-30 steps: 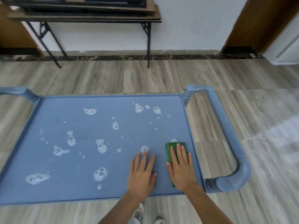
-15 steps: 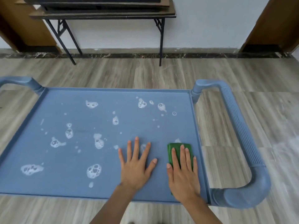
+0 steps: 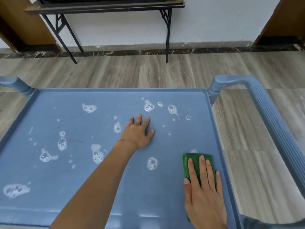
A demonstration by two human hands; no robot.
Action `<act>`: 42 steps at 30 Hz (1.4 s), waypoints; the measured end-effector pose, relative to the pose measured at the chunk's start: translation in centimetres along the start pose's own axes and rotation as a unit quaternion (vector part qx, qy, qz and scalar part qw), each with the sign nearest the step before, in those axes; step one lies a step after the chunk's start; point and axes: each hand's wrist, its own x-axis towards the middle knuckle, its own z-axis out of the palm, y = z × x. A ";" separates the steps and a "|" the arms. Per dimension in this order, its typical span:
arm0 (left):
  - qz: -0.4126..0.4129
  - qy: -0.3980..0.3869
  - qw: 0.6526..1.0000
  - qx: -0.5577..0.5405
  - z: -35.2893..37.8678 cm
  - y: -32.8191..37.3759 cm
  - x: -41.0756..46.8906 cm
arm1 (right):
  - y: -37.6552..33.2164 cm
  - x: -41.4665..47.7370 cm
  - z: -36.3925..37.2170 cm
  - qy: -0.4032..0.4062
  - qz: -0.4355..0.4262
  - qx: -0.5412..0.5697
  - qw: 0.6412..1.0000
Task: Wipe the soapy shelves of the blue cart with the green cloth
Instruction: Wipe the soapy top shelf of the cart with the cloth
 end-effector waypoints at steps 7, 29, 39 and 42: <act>0.014 -0.031 0.999 -0.003 -1.1 -0.4 0.0 | -0.8 7.4 0.1 -0.063 0.064 -0.012 0.996; 0.028 -0.058 0.998 -0.011 -1.9 -0.7 -0.2 | 1.7 24.7 1.3 -0.120 0.015 -0.008 0.993; 0.028 -0.057 0.998 0.000 -2.4 -0.2 -0.6 | 0.2 4.6 -1.1 -0.074 0.025 -0.041 0.996; 0.029 -0.053 0.998 0.002 -2.5 -0.3 -0.7 | 0.5 -0.3 -1.6 -0.010 0.018 -0.066 0.998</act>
